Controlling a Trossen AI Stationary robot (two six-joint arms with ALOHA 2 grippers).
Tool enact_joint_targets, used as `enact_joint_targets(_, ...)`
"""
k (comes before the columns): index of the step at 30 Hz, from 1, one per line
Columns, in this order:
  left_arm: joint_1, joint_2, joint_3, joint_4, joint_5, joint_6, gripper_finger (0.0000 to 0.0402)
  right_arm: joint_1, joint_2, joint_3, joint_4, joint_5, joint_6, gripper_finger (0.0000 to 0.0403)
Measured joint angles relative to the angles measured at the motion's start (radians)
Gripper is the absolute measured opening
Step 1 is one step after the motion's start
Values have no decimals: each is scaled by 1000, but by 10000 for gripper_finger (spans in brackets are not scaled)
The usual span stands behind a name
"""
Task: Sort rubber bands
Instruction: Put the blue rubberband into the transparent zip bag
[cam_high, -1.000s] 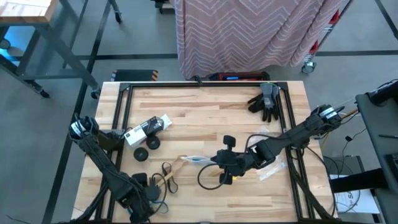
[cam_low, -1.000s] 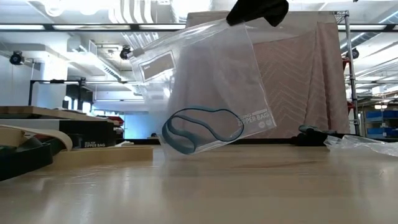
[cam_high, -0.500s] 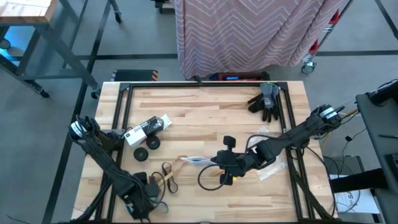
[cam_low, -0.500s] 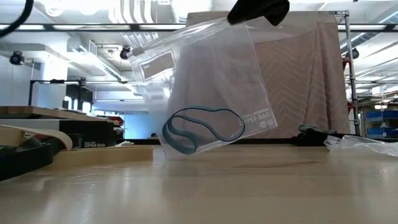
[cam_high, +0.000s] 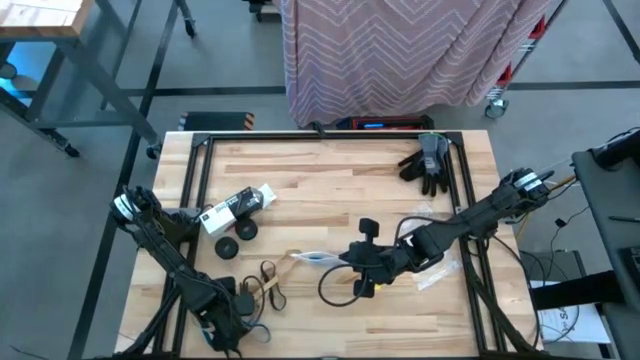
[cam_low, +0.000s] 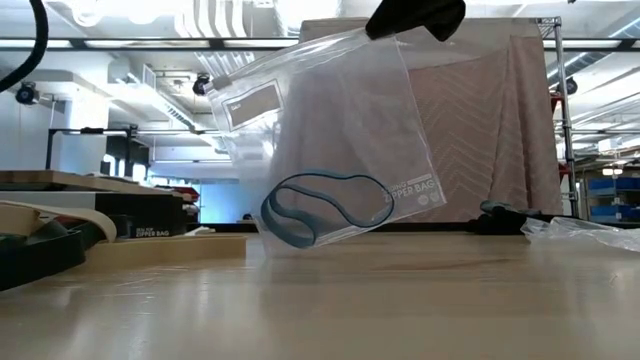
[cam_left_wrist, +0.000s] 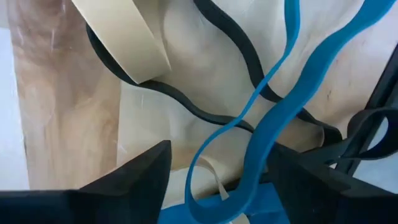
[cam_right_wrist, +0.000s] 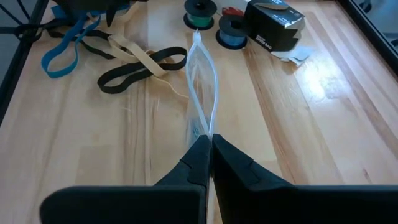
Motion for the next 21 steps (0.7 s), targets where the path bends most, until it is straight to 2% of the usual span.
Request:
enact_joint_targets(6,0,0,0,-2,-31,53,160,0,0,0,0,0,0,0)
enact_joint_targets(14,1,1,0,-18,-34,104,17,0,0,-1,0,0,-11,0)
enact_joint_targets(18,1,0,0,-51,-35,67,6,0,0,-1,0,0,-18,0)
enact_joint_targets(21,1,0,31,-144,-40,41,3,0,0,-1,0,0,-18,0)
